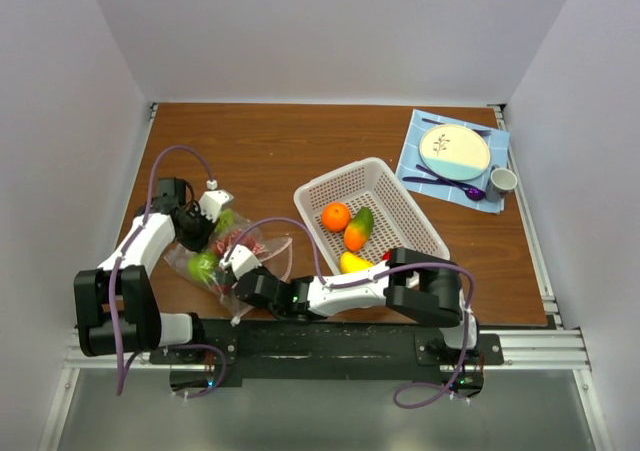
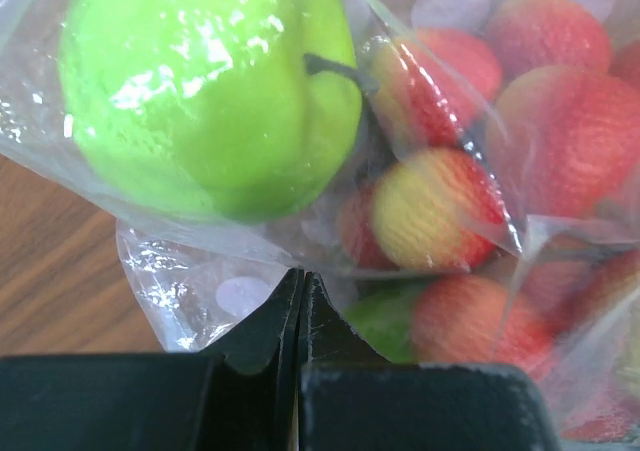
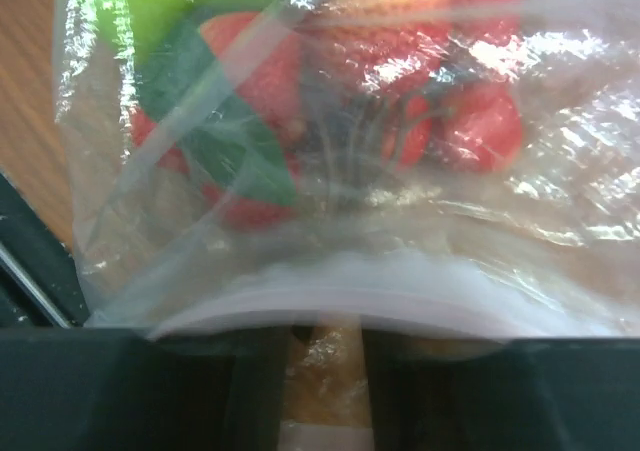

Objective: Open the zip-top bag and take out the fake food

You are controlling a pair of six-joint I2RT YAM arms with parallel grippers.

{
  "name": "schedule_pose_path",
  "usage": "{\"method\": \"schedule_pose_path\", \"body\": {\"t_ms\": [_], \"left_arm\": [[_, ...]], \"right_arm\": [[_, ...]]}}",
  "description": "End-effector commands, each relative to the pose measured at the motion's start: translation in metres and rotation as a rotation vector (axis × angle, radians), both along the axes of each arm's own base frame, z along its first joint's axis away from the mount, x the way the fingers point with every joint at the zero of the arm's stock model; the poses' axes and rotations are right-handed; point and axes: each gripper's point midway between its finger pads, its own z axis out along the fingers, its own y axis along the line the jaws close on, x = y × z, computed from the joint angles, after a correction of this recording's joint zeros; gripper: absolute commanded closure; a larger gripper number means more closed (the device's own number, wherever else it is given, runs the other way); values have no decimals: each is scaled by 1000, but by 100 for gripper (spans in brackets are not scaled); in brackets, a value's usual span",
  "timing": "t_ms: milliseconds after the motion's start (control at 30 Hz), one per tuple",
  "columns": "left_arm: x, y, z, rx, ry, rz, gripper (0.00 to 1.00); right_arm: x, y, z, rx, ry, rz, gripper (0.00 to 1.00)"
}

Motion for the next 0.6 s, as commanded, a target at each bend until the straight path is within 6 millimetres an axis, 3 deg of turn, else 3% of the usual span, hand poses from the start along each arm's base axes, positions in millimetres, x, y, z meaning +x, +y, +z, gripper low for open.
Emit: {"method": "schedule_pose_path", "body": {"t_ms": [0,33,167,200,267,300,367,400,567], "left_arm": [[-2,-4,2,-11,-16,-13,100],[-4,-4,0,-12,-7,-14,100],[-8,0,-9,10,-1,-7,100],[-7,1,-10,16,-3,-7,100],[-9,5,-14,34,-2,-2,100],[-8,7,-15,38,-3,7,100],[-9,10,-17,44,-1,16,100],[-10,12,-19,44,5,21,100],[-8,19,-22,45,12,41,100]], "right_arm": [[-6,9,27,116,17,24,95],[-5,6,29,117,14,16,100],[-7,-13,36,119,17,-10,100],[-7,-16,48,148,17,-24,100],[-10,-29,50,141,18,-40,100],[-16,-32,62,170,19,-39,100],[-21,-46,65,152,2,-61,100],[-29,-49,77,177,-3,-60,100],[-42,-80,98,154,-22,-114,100]]}}
